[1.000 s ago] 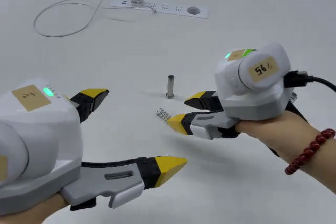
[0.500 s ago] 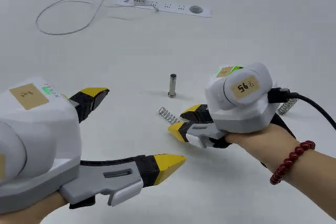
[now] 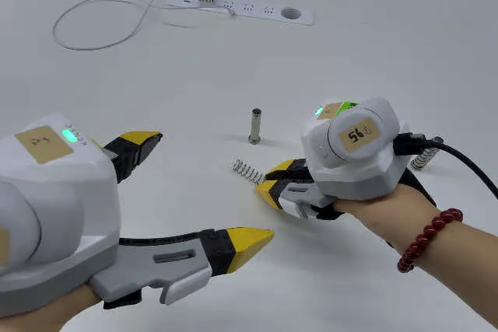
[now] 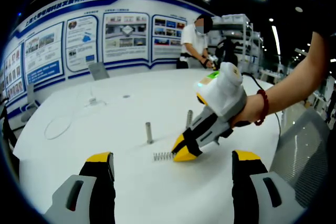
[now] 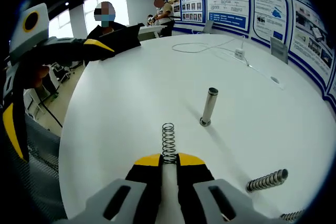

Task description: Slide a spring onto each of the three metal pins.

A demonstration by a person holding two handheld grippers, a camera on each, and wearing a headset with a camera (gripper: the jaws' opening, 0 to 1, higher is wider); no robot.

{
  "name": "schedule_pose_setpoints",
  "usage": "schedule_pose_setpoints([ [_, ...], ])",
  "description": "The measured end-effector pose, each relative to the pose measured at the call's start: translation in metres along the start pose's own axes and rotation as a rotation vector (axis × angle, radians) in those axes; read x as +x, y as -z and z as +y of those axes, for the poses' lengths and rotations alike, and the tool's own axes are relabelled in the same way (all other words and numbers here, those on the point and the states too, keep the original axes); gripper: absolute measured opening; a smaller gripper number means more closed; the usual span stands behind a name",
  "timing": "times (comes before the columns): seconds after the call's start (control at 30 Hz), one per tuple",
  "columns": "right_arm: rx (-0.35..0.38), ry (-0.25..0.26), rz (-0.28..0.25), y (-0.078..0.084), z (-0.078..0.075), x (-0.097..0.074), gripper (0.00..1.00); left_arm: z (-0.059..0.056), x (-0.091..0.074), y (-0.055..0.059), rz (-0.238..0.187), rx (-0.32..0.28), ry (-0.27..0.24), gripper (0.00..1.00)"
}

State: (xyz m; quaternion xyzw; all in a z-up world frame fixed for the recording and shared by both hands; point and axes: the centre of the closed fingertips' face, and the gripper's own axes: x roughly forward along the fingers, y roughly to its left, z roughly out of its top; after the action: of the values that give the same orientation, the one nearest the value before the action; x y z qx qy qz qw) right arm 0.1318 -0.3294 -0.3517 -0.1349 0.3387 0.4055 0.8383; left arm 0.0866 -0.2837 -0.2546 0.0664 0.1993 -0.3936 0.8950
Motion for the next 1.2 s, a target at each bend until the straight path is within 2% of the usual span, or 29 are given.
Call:
schedule_pose_setpoints([
  [0.13, 0.014, -0.013, -0.014, -0.006, 0.0, -0.007, 0.11, 0.002, 0.0, -0.001, 0.001, 0.012, -0.008, 0.92],
  [0.3, 0.061, -0.029, -0.012, -0.013, -0.001, -0.018, 0.11, 0.006, 0.004, 0.0, 0.016, 0.04, -0.016, 0.83],
  [0.43, 0.075, -0.037, -0.003, -0.014, 0.001, -0.03, 0.11, 0.008, 0.007, -0.005, 0.007, 0.068, -0.02, 0.77],
  [0.67, 0.087, -0.044, -0.007, -0.025, 0.001, -0.05, 0.11, 0.008, 0.013, -0.012, 0.009, 0.145, -0.005, 0.66],
  [0.83, 0.095, -0.054, -0.003, -0.035, 0.004, -0.063, 0.11, 0.005, 0.018, -0.013, 0.025, 0.212, 0.009, 0.59],
  [1.0, 0.112, -0.079, 0.015, -0.043, 0.012, -0.075, 0.11, 0.001, 0.023, -0.014, 0.027, 0.274, 0.029, 0.52],
  [1.2, 0.102, -0.106, 0.078, -0.04, 0.021, -0.085, 0.11, -0.005, 0.028, -0.014, 0.033, 0.335, 0.061, 0.45],
])
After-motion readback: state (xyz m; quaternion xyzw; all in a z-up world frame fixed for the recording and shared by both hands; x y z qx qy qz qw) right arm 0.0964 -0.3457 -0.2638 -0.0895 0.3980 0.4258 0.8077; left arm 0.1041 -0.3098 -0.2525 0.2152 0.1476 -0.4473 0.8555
